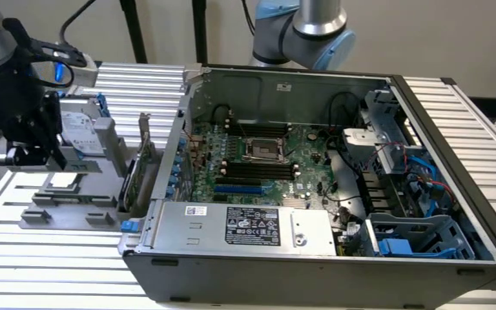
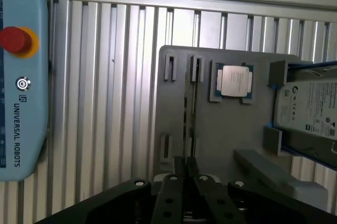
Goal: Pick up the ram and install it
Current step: 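Pick up the ram and move it above insertion slot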
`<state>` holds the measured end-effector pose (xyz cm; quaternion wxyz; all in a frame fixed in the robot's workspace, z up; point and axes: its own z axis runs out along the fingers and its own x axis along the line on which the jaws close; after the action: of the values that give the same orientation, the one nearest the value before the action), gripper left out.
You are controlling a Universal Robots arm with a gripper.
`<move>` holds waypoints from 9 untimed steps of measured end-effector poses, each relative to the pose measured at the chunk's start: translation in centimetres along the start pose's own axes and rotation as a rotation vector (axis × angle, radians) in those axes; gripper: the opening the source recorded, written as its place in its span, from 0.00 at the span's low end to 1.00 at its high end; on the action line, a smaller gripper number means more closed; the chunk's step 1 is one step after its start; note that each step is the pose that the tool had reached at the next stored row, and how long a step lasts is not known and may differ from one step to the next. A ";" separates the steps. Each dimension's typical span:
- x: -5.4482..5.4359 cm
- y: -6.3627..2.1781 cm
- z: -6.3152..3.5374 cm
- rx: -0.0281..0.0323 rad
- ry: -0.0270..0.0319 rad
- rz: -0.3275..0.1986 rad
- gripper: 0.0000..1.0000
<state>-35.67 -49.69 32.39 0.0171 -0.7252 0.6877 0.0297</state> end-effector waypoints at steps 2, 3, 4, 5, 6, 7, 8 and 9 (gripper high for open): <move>0.0 -0.43 -0.73 0.0000 -0.0073 -0.006 0.14; 0.0 -0.65 -1.10 -0.0001 -0.0106 -0.010 0.14; 0.0 -0.89 -1.48 0.0001 -0.0143 -0.012 0.14; 0.0 -1.14 -1.86 0.0000 -0.0177 -0.015 0.14; 0.0 -1.45 -2.25 0.0001 -0.0209 -0.017 0.14; 0.0 -1.82 -2.63 0.0002 -0.0239 -0.018 0.14; 0.0 -2.28 -3.03 0.0004 -0.0266 -0.019 0.14; 0.0 -2.73 -3.44 0.0002 -0.0287 -0.019 0.14</move>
<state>-32.88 -49.80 35.78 0.0274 -0.7311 0.6806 0.0399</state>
